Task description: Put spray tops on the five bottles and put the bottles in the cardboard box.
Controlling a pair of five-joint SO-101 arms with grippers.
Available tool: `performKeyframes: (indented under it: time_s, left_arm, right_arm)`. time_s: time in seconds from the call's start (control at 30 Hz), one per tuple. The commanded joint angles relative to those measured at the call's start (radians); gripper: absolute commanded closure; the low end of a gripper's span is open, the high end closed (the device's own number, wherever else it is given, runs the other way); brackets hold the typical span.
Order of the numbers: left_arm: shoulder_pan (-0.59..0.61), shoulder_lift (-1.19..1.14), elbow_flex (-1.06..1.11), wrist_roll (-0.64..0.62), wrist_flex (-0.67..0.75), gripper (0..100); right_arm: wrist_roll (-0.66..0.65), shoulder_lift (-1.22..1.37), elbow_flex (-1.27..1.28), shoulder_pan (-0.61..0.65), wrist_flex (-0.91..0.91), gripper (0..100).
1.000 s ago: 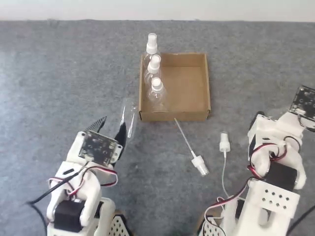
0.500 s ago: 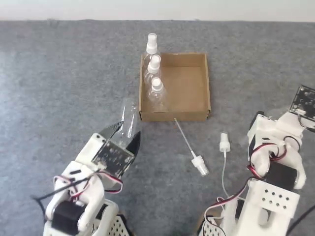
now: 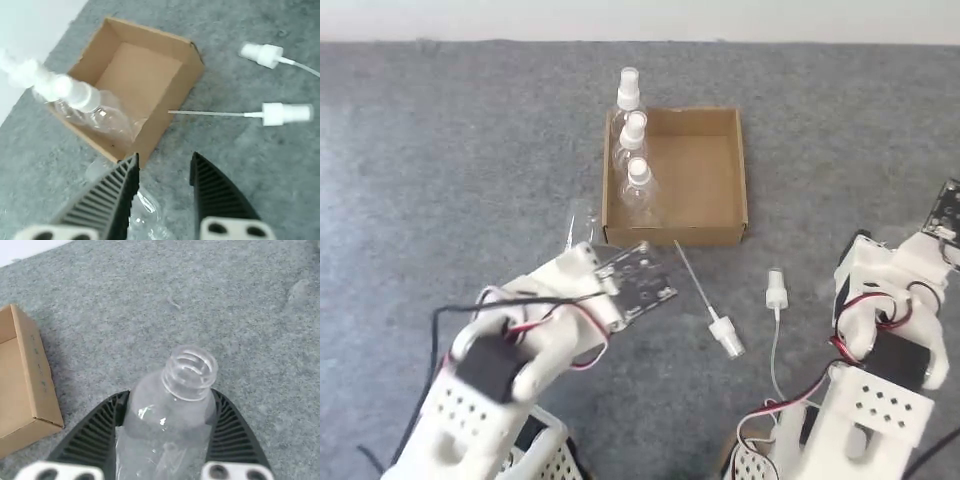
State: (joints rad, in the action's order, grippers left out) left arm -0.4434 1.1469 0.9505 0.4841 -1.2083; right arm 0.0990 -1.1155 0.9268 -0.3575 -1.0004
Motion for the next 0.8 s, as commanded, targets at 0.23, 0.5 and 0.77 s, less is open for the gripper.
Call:
performKeyframes:
  time_s: [0.23,0.5,0.77]
  left_arm:
    - [-0.121,-0.348,-0.150,0.204,0.003,84]
    - [-0.212,-0.589,-0.249,0.316,0.003,84]
    - [-0.242,-0.827,-0.383,0.376,0.003,84]
  right_arm:
    - [0.002,-0.024,0.000,-0.073,0.038,89.8]
    - [0.002,-0.024,0.029,-0.130,0.062,89.8]
    - [0.002,-0.024,0.057,-0.160,0.097,89.8]
